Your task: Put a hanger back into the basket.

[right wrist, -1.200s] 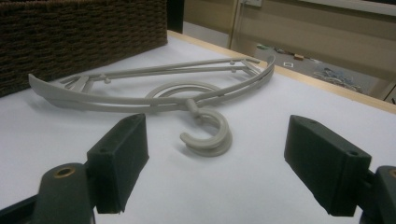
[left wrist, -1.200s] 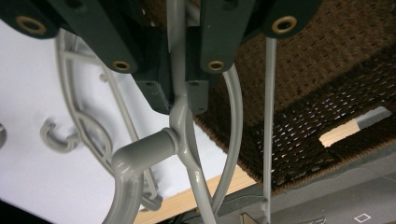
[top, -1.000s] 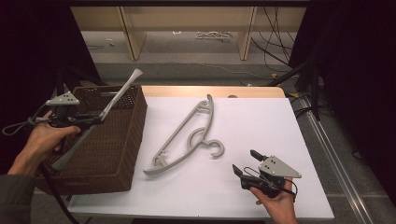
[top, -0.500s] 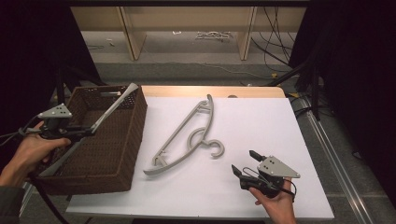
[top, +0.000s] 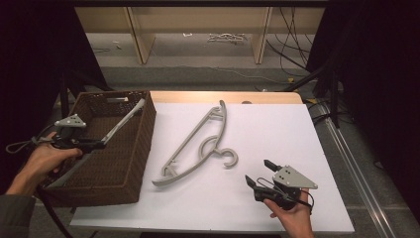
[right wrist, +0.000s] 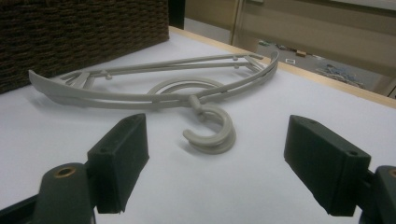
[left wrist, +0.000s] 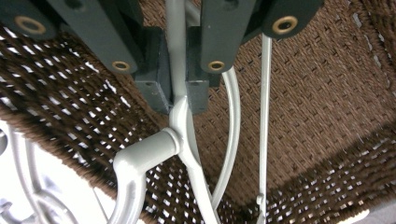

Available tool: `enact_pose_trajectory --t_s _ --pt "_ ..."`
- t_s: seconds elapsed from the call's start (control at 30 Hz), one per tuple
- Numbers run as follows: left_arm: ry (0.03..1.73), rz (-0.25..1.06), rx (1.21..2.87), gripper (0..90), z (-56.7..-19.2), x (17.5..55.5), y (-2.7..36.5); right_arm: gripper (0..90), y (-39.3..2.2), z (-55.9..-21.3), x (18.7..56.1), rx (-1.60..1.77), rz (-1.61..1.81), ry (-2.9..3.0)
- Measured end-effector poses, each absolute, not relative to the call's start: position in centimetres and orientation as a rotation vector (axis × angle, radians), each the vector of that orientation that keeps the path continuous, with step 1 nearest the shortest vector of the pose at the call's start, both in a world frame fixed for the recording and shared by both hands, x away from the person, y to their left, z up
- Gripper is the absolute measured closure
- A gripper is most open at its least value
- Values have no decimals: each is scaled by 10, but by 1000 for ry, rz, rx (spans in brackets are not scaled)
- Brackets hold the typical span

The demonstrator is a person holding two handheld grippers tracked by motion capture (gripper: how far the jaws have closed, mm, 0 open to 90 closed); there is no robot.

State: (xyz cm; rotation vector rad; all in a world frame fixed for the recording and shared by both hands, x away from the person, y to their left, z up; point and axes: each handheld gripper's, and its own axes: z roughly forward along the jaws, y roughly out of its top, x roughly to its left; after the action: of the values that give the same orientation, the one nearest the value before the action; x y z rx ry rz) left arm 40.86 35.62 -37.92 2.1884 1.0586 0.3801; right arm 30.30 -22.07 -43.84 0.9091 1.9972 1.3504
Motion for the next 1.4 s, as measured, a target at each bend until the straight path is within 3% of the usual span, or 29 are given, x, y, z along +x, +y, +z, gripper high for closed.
enact_pose_trajectory --t_s 0.77,0.87,1.0,1.17,1.4 --pt "1128 242 2360 798 -414 420 342 228 -222 -437 302 910 1335 2005" --pt "1144 245 2297 667 -411 419 342 228 -222 -437 302 914 1339 2002" --pt "1141 318 2269 556 -399 417 343 228 -222 -437 302 916 1336 2008" --pt "1149 439 2200 447 -377 410 332 225 -221 -437 302 913 1344 2003" --pt "1110 495 2124 342 -357 399 317 225 -221 -437 301 932 1352 2011"
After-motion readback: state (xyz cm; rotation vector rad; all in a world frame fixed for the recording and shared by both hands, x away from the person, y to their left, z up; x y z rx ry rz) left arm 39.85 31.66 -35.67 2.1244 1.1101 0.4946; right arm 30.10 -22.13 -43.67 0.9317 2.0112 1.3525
